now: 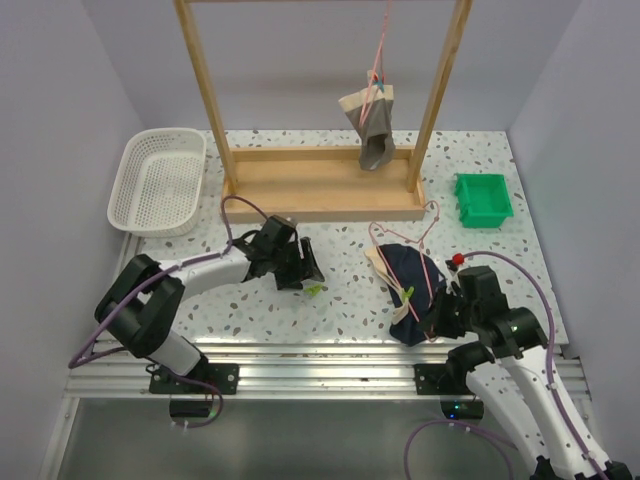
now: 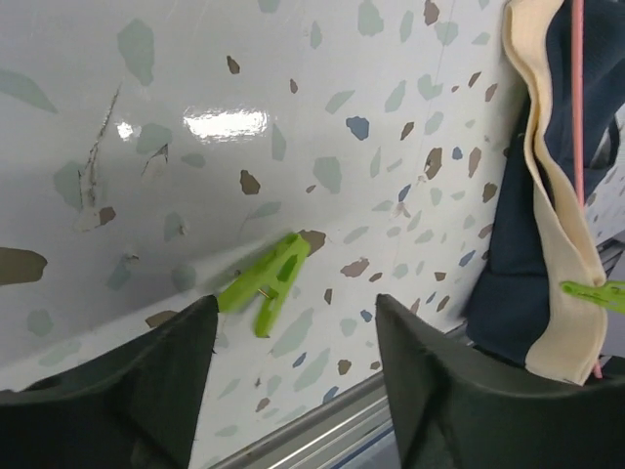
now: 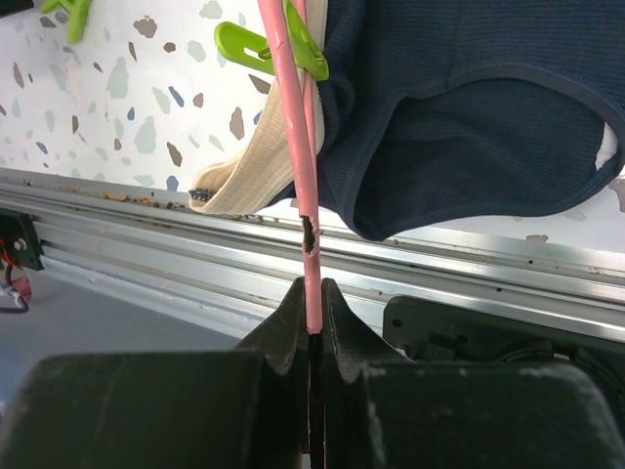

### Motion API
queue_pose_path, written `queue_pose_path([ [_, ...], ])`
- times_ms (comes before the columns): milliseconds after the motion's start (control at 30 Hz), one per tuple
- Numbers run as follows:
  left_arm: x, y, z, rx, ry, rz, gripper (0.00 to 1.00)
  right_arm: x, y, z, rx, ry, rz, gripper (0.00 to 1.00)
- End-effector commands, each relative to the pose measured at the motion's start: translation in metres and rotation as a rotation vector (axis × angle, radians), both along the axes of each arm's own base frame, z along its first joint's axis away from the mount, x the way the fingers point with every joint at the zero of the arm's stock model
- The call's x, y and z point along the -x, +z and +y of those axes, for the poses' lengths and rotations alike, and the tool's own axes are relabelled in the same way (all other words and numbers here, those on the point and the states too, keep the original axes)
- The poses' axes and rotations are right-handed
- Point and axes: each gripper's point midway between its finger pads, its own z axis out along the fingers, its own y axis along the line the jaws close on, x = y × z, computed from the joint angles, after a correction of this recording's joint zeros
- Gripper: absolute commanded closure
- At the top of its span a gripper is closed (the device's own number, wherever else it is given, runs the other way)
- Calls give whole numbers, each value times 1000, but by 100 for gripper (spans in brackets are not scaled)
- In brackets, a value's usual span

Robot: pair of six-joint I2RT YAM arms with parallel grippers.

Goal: Remove the underwear clipped to the hanger

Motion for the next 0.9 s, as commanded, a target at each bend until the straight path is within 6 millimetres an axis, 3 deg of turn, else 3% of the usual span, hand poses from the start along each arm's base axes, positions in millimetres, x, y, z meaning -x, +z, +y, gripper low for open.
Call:
queue_pose_path([
  [0, -17, 29, -10, 71, 4, -115, 28, -2, 11, 5, -20, 30, -25, 100],
  [33, -20, 37, -12, 80, 9, -121, 20, -3, 11, 5, -21, 30, -27, 100],
  [167, -23, 71, -35, 148, -22, -137, 14, -4, 12, 7, -28, 45, -29, 100],
  [200, -17, 77, -46, 161, -48, -132, 13, -5, 12, 8, -29, 47, -28, 100],
  [233, -20, 97, -60, 207, -62, -149, 12, -5, 13, 9, -35, 50, -31, 100],
  [267, -10, 106, -77, 245, -110, -135, 13, -7, 14, 9, -35, 50, -36, 100],
  [300, -7, 106, -87, 258, -130, -113, 13, -8, 14, 10, -35, 52, -36, 100],
  [367, -5, 125, -109, 323, -155, -93, 12, -9, 14, 10, -34, 53, -35, 100],
  [467, 7, 130, -139, 374, -203, -45, 13, -11, 13, 10, -32, 49, -37, 100],
  [600, 21, 118, -170, 379, -262, 19, 13, -11, 13, 8, -27, 41, -45, 100],
  [867, 25, 96, -200, 341, -291, 83, 13, -11, 14, 7, -23, 31, -54, 100],
])
